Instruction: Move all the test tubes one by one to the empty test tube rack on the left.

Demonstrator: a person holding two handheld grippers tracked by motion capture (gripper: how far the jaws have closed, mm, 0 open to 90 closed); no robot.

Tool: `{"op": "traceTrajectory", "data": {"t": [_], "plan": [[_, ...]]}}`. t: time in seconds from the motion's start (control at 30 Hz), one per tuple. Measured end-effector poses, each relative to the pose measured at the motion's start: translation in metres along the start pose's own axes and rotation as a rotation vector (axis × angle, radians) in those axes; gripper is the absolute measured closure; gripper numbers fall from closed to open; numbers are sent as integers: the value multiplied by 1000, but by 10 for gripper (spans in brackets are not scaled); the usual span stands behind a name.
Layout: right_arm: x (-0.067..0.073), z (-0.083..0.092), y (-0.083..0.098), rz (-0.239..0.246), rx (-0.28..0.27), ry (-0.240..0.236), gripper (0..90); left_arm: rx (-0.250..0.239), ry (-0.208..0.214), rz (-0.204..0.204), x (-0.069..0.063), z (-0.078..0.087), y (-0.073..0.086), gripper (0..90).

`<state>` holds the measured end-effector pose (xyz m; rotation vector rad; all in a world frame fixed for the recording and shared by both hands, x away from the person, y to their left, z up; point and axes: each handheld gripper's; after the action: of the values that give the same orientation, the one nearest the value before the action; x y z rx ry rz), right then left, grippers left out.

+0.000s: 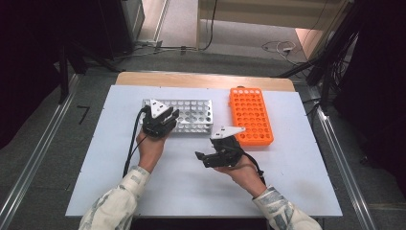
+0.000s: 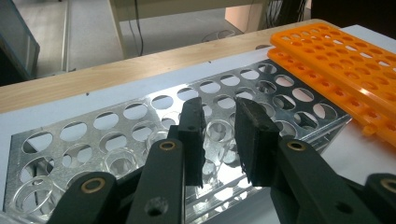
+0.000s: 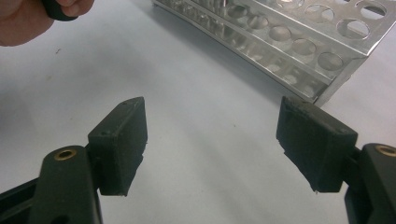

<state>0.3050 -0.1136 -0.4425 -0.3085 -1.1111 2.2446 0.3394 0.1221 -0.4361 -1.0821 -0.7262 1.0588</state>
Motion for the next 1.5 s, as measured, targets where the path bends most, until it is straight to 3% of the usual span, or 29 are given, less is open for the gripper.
{"op": "traceTrajectory", "data": {"t": [0.27,0.53,0.7,0.87,1.3,1.5], "plan": [[0,0,0,2,1,1,233,-12,5,11,-1,4,-3,670],[-3,1,0,-7,-6,11,233,-31,-4,42,-3,17,-8,482],[-6,2,0,-14,-8,20,233,-19,43,90,-3,27,-10,303],[-9,4,0,-27,-18,30,233,-28,48,101,-5,40,-6,234],[-21,17,6,-45,-32,64,233,-24,-1,95,2,76,22,185],[-37,39,19,-71,-63,132,233,-23,-38,100,13,100,37,173]]}}
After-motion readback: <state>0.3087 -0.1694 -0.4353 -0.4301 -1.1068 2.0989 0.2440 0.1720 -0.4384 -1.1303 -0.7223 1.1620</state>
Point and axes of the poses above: each handheld gripper's, and its own axes: z roughly backward along the jaws, y roughly out of its underside, x roughly to its left, and after that the axes turned 5 degrees about -x, right-handed
